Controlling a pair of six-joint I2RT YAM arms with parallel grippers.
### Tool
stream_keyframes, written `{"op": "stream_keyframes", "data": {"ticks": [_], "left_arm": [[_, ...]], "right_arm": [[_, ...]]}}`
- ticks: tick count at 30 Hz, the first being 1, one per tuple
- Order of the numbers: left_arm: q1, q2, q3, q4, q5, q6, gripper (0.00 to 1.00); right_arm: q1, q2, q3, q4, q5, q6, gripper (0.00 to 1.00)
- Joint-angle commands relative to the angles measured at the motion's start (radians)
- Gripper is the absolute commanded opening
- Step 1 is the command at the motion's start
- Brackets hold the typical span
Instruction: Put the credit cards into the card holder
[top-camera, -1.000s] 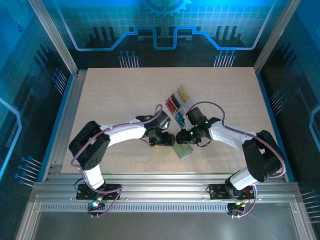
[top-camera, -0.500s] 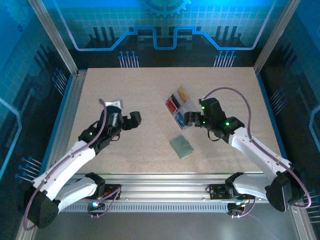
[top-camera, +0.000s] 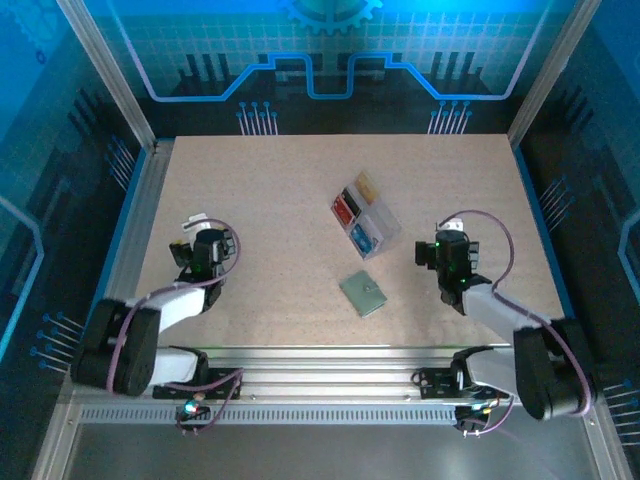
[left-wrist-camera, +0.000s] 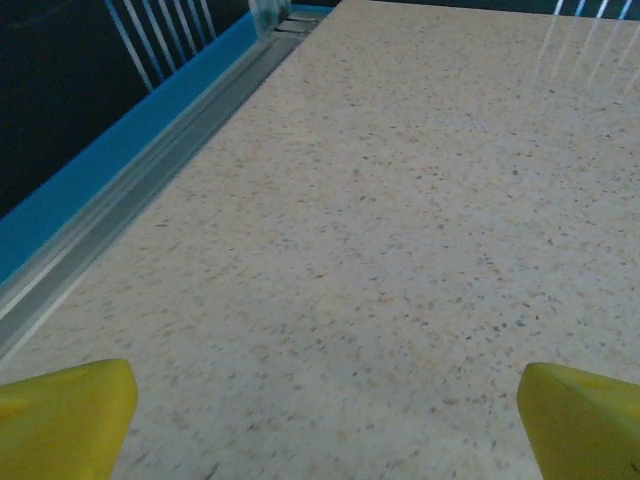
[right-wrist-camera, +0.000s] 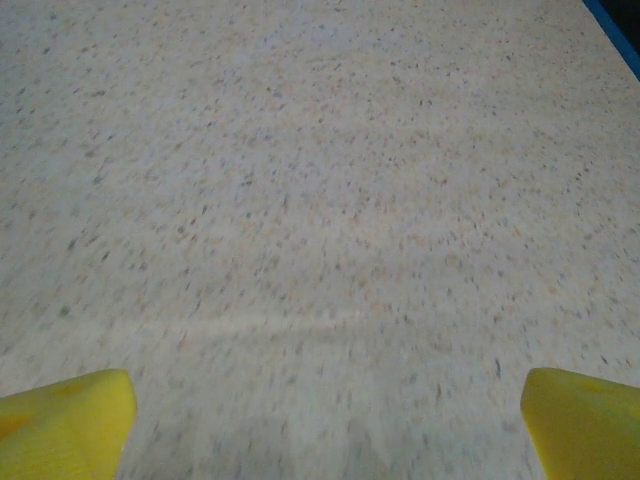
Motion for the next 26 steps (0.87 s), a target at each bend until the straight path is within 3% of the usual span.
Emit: {"op": "stream_keyframes", "data": {"ticks": [1, 3, 6, 8, 9, 10, 12, 17, 20, 26], "left_arm": [[0.088, 0.108, -0.012, 0.337, 0.21, 0.052, 0.99], [0.103, 0.092, 0.009, 0.254, 0.269, 0.033, 0.99], [0.105, 0.105, -0.04, 0.361, 0.365, 0.067, 0.99], [0.125, 0.21, -0.072, 0.545, 0.403, 0.074, 0.99], [0.121, 0.215, -0.065, 0.542, 0.42, 0.087, 0.99], [0.124, 0.162, -0.028, 0.376, 0.418, 0.063, 0.99], [0.116, 0.203, -0.031, 0.452, 0.414, 0.091, 0.99], [0.089, 0.194, 0.008, 0.366, 0.423, 0.122, 0.99], [0.09, 0.193, 0.012, 0.353, 0.48, 0.136, 0.99], [0.09, 0.2, 0.008, 0.376, 0.483, 0.142, 0.99]], "right_arm": [[-0.045, 0.083, 0.017, 0.292, -0.095, -0.065, 1.0], [-0.072, 0.131, 0.039, 0.331, -0.136, -0.072, 1.0], [-0.115, 0.222, 0.016, 0.464, -0.209, -0.067, 1.0], [-0.127, 0.245, 0.029, 0.454, -0.294, -0.087, 1.0], [-0.125, 0.284, 0.007, 0.531, -0.317, -0.105, 1.0], [-0.118, 0.284, 0.002, 0.555, -0.317, -0.113, 1.0], [-0.121, 0.283, 0.009, 0.533, -0.329, -0.116, 1.0], [-0.113, 0.28, 0.018, 0.506, -0.317, -0.117, 1.0], [-0.112, 0.281, 0.016, 0.515, -0.314, -0.12, 1.0], [-0.103, 0.282, 0.016, 0.512, -0.301, -0.126, 1.0]]}}
